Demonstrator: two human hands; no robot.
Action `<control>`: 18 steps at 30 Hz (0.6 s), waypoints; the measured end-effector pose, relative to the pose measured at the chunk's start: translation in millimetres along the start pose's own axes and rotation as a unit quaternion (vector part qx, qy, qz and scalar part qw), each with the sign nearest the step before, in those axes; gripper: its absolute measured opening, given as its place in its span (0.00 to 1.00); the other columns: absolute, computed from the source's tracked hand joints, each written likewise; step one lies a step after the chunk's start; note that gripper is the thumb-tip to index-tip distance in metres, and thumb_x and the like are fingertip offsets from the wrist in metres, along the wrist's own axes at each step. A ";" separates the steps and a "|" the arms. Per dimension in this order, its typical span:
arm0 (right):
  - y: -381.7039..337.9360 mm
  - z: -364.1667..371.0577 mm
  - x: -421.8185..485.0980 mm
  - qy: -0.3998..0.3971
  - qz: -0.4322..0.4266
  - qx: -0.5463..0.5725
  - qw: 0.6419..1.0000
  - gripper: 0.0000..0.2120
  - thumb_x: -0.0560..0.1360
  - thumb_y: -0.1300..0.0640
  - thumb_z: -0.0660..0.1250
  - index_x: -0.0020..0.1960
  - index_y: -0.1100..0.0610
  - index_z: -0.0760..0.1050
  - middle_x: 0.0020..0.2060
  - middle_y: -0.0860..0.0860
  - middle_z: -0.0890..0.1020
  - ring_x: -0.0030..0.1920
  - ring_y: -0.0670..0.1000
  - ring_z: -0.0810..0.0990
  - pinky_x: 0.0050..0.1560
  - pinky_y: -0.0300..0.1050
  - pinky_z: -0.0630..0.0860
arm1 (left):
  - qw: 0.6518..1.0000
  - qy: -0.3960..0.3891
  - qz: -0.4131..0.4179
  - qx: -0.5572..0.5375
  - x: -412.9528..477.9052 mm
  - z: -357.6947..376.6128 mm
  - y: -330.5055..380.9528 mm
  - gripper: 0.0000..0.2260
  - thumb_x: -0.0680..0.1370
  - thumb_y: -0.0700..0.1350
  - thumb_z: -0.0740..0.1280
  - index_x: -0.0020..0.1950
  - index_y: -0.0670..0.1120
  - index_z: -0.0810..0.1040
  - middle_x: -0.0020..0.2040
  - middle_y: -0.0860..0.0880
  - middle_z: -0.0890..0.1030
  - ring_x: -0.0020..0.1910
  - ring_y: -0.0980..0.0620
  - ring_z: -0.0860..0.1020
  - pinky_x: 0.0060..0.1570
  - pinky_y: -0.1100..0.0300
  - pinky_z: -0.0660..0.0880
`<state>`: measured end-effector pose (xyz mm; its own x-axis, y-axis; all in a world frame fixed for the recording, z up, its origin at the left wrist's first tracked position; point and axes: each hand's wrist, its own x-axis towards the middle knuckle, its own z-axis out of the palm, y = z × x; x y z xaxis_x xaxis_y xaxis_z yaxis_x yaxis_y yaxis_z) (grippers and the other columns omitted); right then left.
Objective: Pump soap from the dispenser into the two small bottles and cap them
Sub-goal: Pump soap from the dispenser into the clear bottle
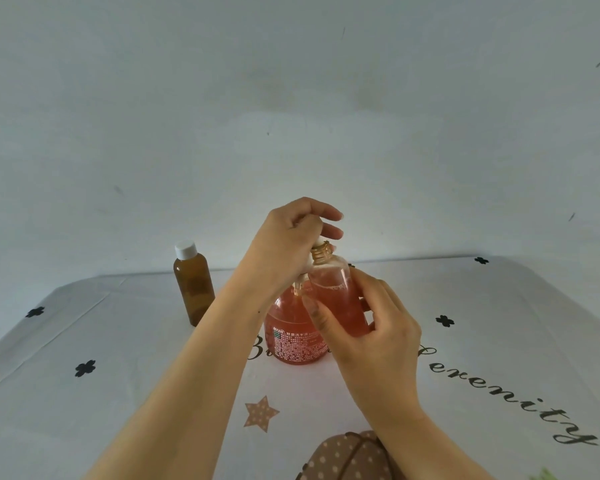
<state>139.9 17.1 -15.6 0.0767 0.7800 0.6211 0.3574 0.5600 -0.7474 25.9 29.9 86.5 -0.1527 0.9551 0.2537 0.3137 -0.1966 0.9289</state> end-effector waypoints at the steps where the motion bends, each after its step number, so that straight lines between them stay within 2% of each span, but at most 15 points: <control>1: 0.5 0.1 -0.3 -0.001 0.001 -0.004 1.000 0.28 0.68 0.29 0.66 0.59 0.46 0.79 0.46 0.40 0.81 0.45 0.42 0.80 0.45 0.46 0.80 | 1.000 -0.008 -0.001 0.007 0.2 -0.2 -0.7 0.16 0.79 0.37 0.55 0.49 0.49 0.81 0.44 0.50 0.84 0.41 0.54 0.82 0.47 0.44 0.79; 6: 2.6 -0.4 -0.5 -0.010 0.008 -0.012 1.000 0.26 0.68 0.29 0.66 0.59 0.44 0.79 0.46 0.39 0.81 0.46 0.43 0.81 0.45 0.46 0.80 | 1.000 -0.016 -0.004 0.016 0.3 -1.2 -0.3 0.16 0.80 0.37 0.55 0.50 0.47 0.82 0.45 0.51 0.85 0.44 0.52 0.83 0.48 0.48 0.80; 9: 1.9 0.0 -0.5 -0.006 0.005 -0.009 1.000 0.26 0.68 0.29 0.66 0.58 0.43 0.79 0.45 0.39 0.81 0.45 0.42 0.80 0.45 0.45 0.80 | 1.000 -0.011 -0.001 0.018 0.5 -1.8 0.5 0.16 0.79 0.37 0.55 0.50 0.47 0.82 0.45 0.51 0.85 0.46 0.50 0.83 0.43 0.55 0.82; 10: 1.1 0.2 -0.1 -0.003 0.005 -0.003 1.000 0.26 0.68 0.29 0.66 0.58 0.43 0.79 0.45 0.39 0.81 0.46 0.42 0.80 0.45 0.45 0.80 | 1.000 -0.004 -0.002 0.011 0.6 -1.6 1.3 0.15 0.79 0.37 0.55 0.49 0.46 0.82 0.44 0.50 0.85 0.46 0.48 0.83 0.41 0.55 0.82; 13: -1.8 1.3 1.3 0.005 0.004 0.017 1.000 0.28 0.68 0.27 0.64 0.59 0.43 0.79 0.46 0.38 0.81 0.47 0.41 0.81 0.45 0.46 0.80 | 0.999 0.033 0.008 -0.011 1.9 -0.6 4.1 0.13 0.80 0.41 0.58 0.47 0.45 0.82 0.42 0.50 0.85 0.46 0.40 0.82 0.45 0.45 0.80; 15: -2.9 1.2 1.6 0.006 -0.002 0.014 1.000 0.27 0.68 0.27 0.64 0.59 0.43 0.78 0.46 0.38 0.81 0.47 0.41 0.81 0.46 0.49 0.80 | 0.999 0.046 0.009 -0.014 2.7 -1.3 5.3 0.12 0.81 0.47 0.59 0.48 0.47 0.82 0.43 0.51 0.85 0.46 0.44 0.82 0.47 0.49 0.80; 18: -4.2 0.3 1.9 0.010 -0.003 0.013 1.000 0.26 0.69 0.28 0.65 0.59 0.43 0.78 0.46 0.38 0.81 0.47 0.42 0.81 0.47 0.49 0.80 | 0.998 0.060 -0.009 -0.021 3.0 -4.6 6.6 0.15 0.82 0.53 0.57 0.50 0.48 0.81 0.43 0.52 0.85 0.43 0.53 0.83 0.41 0.59 0.79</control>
<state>138.3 16.3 -11.3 0.0932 0.7712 0.6297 0.3341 0.5715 -0.7495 23.2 30.5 94.7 -0.2693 0.9258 0.2651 0.2716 -0.1911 0.9432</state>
